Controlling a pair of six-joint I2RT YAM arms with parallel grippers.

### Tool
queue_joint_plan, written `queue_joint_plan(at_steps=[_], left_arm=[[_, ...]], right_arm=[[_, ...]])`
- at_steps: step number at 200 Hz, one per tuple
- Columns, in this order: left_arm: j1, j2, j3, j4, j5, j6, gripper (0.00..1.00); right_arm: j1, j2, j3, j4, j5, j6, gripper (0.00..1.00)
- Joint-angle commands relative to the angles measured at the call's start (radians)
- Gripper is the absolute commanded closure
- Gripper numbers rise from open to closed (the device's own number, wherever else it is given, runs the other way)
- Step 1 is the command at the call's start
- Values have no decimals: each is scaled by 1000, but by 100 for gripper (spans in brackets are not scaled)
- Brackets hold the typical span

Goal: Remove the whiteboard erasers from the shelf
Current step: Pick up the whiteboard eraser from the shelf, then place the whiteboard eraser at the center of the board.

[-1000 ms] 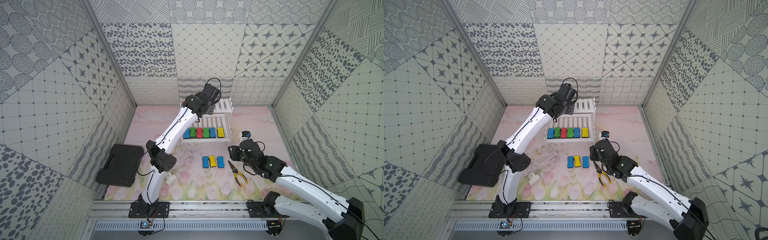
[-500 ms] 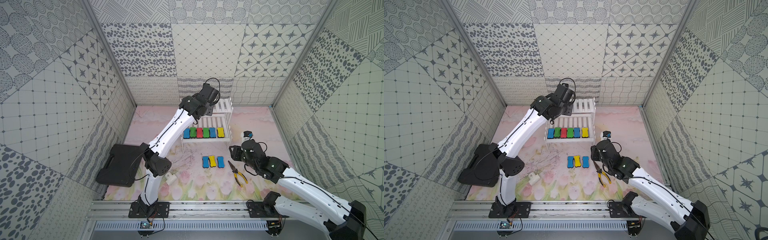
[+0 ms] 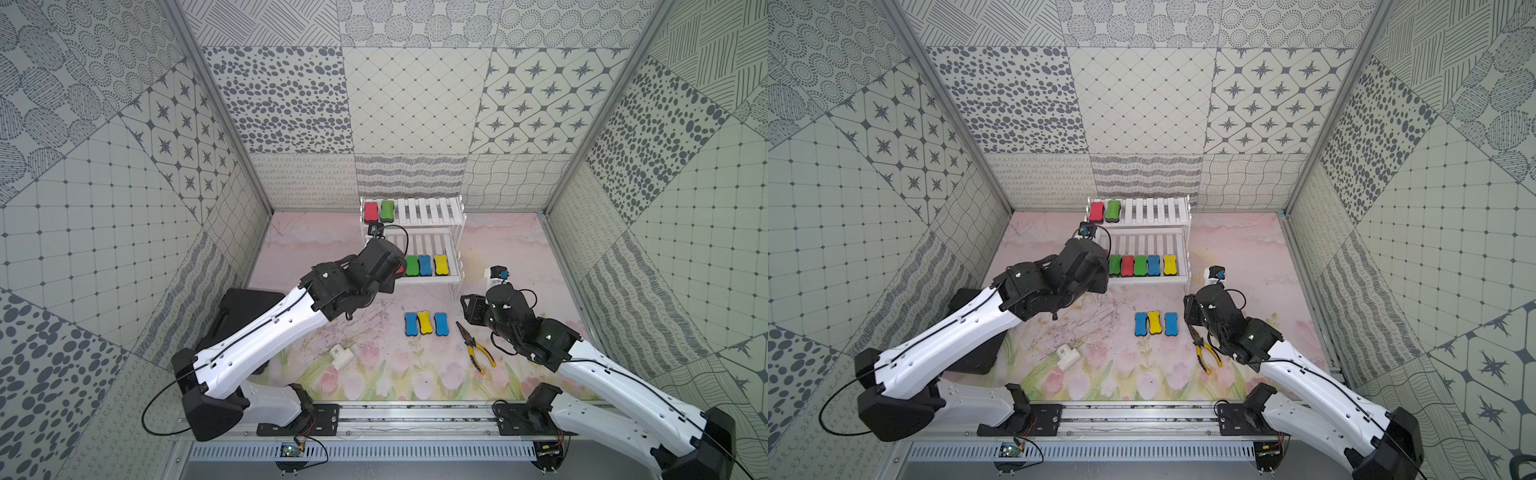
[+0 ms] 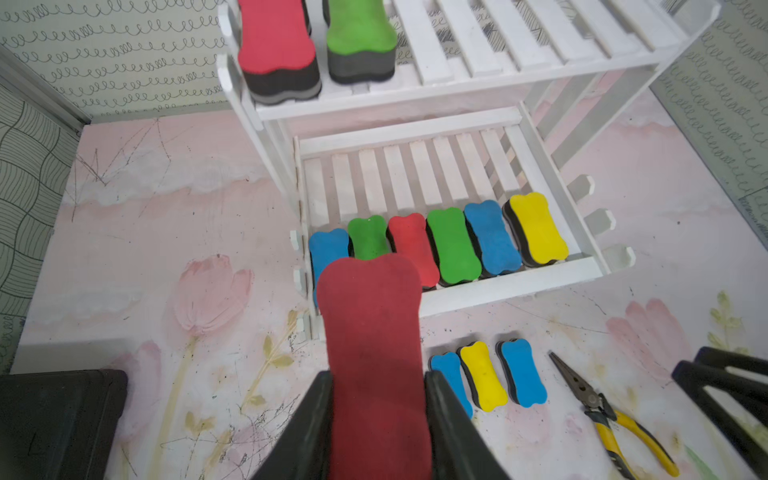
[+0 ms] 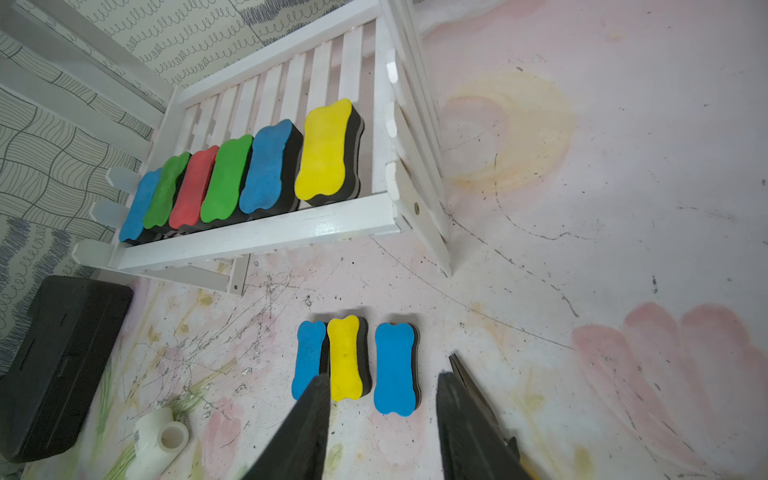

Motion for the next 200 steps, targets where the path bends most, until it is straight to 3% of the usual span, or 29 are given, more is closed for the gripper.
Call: queue_joint_plan(at_steps=[1, 37, 71, 144, 200], left_arm=[[-48, -121, -258, 79, -30, -244, 64], [-61, -123, -452, 177, 57, -347, 65], [-61, -42, -568, 351, 138, -360, 64], [-61, 258, -534, 511, 275, -359, 63], [-47, 383, -460, 519, 281, -333, 63]], right_arm=[[-4, -16, -9, 24, 7, 10, 54], [-4, -27, -9, 24, 16, 14, 54], [-4, -39, -14, 23, 23, 24, 54], [-4, -30, -16, 24, 28, 26, 54], [-6, -46, -27, 24, 30, 29, 54]])
